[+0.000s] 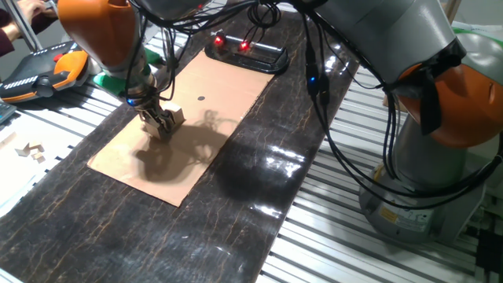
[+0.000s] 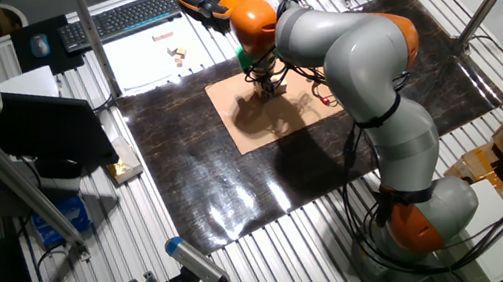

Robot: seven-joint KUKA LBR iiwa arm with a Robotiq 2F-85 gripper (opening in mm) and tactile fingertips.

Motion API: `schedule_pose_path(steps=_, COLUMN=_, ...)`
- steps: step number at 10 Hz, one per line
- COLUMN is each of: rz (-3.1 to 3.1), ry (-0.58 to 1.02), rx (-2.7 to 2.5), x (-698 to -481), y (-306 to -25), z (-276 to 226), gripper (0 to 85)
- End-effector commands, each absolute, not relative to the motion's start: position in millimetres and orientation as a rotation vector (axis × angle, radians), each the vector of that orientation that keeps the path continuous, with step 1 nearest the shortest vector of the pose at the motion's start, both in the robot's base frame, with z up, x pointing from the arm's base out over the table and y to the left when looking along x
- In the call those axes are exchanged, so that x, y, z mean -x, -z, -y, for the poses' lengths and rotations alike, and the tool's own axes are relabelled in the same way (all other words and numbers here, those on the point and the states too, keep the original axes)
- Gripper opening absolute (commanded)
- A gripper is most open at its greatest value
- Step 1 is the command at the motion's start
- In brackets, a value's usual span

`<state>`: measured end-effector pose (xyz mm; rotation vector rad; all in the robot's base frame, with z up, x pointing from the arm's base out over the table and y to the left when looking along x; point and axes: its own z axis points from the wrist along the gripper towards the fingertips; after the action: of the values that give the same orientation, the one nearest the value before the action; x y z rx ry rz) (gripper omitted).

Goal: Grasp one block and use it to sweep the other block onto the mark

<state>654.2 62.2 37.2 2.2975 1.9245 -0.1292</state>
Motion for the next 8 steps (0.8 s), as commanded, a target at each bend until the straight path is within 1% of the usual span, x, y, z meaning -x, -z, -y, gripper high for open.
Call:
schedule_pose_path(steps=1, rz=-1.923, ry=0.129, rx=-2.298, x=-654.1, y=-37.0, z=-61.2, gripper=0.7)
schedule_pose_path(steps=8, rz=-1.931, ry=0.127, rx=-2.288, x=-651.6, y=-37.5, z=-51.5, gripper=0.7)
